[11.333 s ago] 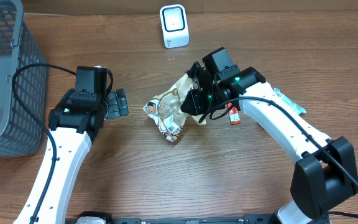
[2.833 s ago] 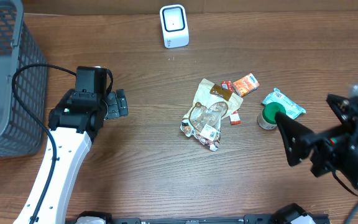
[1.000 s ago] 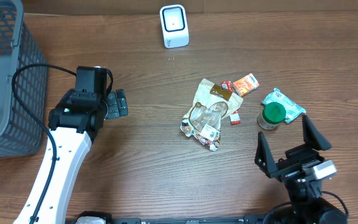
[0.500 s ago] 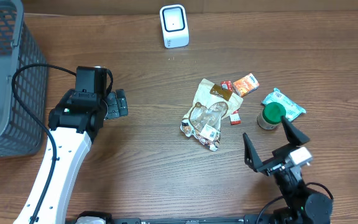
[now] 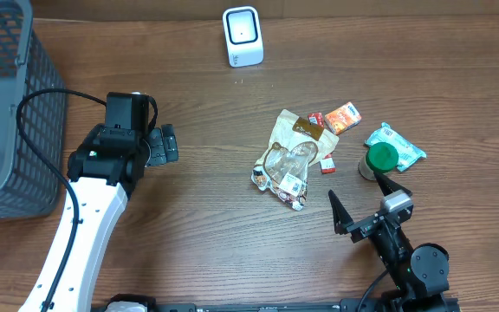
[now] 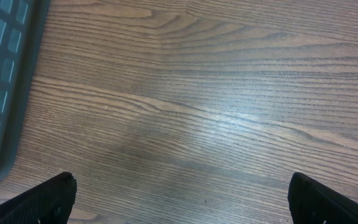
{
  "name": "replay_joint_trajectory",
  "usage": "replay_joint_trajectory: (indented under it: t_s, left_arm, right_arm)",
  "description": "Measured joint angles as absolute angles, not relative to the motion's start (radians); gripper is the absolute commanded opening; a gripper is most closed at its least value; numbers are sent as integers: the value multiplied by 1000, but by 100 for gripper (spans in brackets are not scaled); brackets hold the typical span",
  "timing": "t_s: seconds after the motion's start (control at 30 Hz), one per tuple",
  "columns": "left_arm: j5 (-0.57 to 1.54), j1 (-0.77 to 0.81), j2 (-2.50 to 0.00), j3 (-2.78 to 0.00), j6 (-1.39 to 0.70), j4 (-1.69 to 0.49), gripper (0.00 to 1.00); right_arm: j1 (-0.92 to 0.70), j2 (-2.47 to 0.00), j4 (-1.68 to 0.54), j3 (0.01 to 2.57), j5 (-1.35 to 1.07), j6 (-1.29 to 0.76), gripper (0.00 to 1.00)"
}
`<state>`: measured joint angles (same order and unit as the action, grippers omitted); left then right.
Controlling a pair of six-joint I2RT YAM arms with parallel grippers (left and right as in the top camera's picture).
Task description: Scan the item barcode
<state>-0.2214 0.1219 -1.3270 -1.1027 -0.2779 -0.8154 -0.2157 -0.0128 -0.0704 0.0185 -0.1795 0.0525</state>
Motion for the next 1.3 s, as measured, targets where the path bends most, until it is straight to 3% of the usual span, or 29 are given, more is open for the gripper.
replay_joint_trajectory:
  t_s: [1.3]
  left_arm:
    - [-221,122,-1327,-1103,-278,-815,100]
  right_arm:
    - [-88,-13,-83,19,-59,56,100]
